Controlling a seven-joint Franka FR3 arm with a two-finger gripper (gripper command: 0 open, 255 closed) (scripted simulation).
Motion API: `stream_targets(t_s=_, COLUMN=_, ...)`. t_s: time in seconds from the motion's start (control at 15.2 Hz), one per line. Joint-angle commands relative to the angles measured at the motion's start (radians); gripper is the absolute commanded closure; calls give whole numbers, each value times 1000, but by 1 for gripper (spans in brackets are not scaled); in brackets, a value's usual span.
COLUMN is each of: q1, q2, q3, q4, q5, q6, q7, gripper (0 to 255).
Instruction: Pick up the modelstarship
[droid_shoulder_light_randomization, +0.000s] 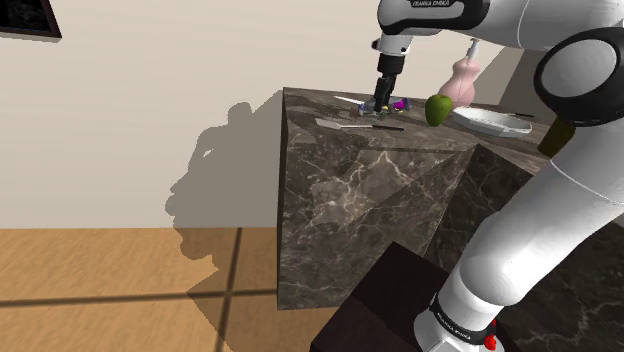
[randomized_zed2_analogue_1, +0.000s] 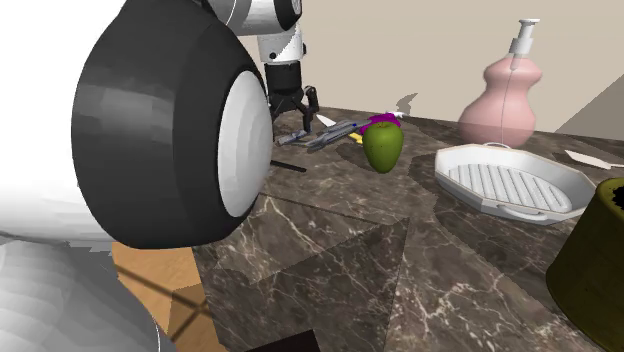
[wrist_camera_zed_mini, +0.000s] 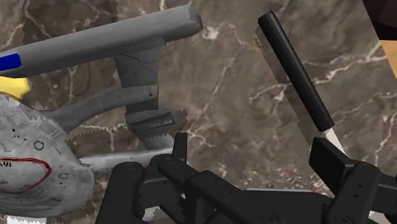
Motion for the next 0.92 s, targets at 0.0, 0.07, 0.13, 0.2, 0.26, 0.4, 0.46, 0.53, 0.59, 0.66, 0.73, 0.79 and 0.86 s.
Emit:
stream_targets(t_s=0.0, q1=-13, q2=71, q3=-30, q4=76, q5=9, q6=-8, q7=-55, gripper=0)
stream_targets(t_s=0.07, q1=-20, q2=110, q3=-44, q4=118, q5=17, q6=-13, q7=-82, gripper=0)
stream_targets(t_s=0.13, q1=-29, q2=149, q3=-58, q4=162, q5=27, q6=-19, q7=-108, gripper=0)
stream_targets(t_s=0.2, q1=-39, q2=191, q3=-70, q4=208, q5=39, q6=-26, q7=-134, gripper=0)
stream_targets(t_s=0.26, q1=-48, q2=224, q3=-79, q4=246, q5=49, q6=-33, q7=-155, gripper=0)
stream_targets(t_s=0.4, q1=-48, q2=214, q3=-77, q4=208, q5=45, q6=-3, q7=-150, gripper=0)
stream_targets(t_s=0.46, q1=-47, q2=211, q3=-76, q4=190, q5=43, q6=11, q7=-148, gripper=0)
stream_targets(t_s=0.53, q1=-47, q2=207, q3=-76, q4=172, q5=41, q6=25, q7=-146, gripper=0)
stream_targets(t_s=0.59, q1=-46, q2=203, q3=-75, q4=154, q5=40, q6=39, q7=-144, gripper=0)
stream_targets(t_s=0.66, q1=-46, q2=200, q3=-75, q4=137, q5=38, q6=53, q7=-142, gripper=0)
stream_targets(t_s=0.73, q1=-45, q2=197, q3=-75, q4=120, q5=37, q6=67, q7=-140, gripper=0)
stream_targets(t_s=0.79, q1=-45, q2=196, q3=-74, q4=111, q5=36, q6=76, q7=-139, gripper=0)
stream_targets(t_s=0.86, q1=-45, q2=196, q3=-74, q4=111, q5=36, q6=76, q7=-139, gripper=0)
